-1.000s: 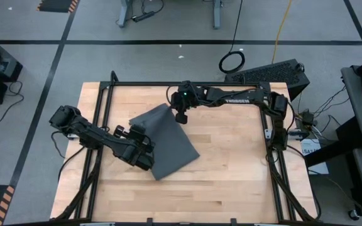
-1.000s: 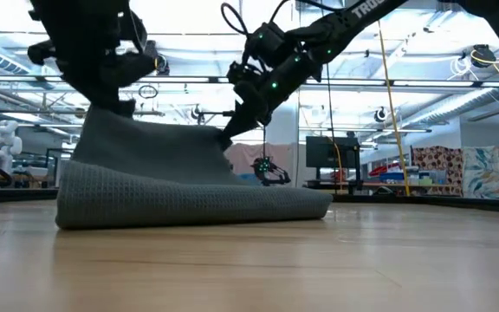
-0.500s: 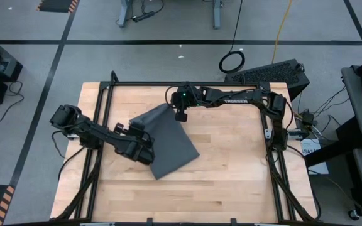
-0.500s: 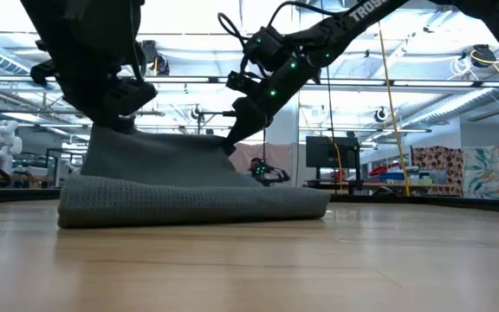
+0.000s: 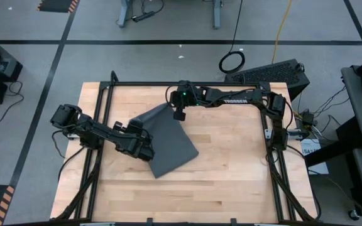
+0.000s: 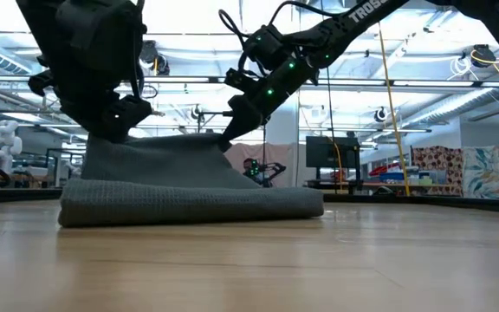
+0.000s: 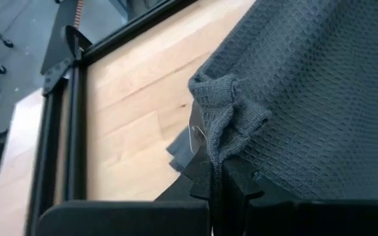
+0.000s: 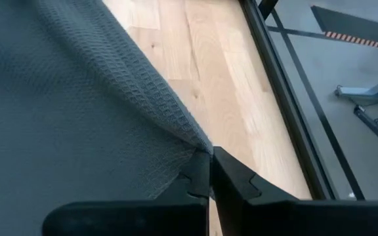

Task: Roll towel into tight, uniform cylinder
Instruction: Roll the gray towel

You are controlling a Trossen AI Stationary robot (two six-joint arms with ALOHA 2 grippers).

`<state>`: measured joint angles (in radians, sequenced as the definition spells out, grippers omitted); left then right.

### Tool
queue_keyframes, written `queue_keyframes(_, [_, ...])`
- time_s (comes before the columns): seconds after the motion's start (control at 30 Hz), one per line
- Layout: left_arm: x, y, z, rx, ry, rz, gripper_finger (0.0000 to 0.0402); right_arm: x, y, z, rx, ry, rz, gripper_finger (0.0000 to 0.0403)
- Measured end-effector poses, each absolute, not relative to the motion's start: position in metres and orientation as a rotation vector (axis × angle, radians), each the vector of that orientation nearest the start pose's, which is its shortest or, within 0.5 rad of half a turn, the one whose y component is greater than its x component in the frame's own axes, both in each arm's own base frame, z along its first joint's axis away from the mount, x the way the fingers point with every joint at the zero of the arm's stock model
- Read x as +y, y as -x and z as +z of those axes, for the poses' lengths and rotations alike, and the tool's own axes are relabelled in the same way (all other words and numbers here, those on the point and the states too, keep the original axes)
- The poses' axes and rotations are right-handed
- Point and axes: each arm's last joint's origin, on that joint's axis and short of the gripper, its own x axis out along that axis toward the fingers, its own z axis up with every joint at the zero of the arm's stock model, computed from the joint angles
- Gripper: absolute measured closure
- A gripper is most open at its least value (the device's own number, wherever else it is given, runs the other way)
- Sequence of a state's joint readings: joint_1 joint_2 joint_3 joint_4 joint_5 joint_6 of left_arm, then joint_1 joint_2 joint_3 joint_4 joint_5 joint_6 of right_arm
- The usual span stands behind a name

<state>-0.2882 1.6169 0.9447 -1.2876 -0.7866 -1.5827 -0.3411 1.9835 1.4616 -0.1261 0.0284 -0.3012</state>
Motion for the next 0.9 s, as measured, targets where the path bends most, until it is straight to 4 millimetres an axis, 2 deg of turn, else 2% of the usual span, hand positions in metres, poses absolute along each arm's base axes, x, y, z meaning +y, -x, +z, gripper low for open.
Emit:
queue_keyframes(0.23, [-0.047,-0.229,0.178,0.887,0.255,1.334,0.0391,-0.149,-0.419,0.215,0.703,0.164,-0.244,0.0403])
queue_keyframes(0.6, [-0.046,-0.228,0.178,0.877,0.241,1.338,0.0391,-0.156,-0.417,0.216,0.700,0.208,-0.231,0.0403])
queue_keyframes(0.9, [-0.034,-0.223,0.171,0.905,0.195,1.379,0.0391,-0.162,-0.419,0.210,0.692,0.235,-0.229,0.0403])
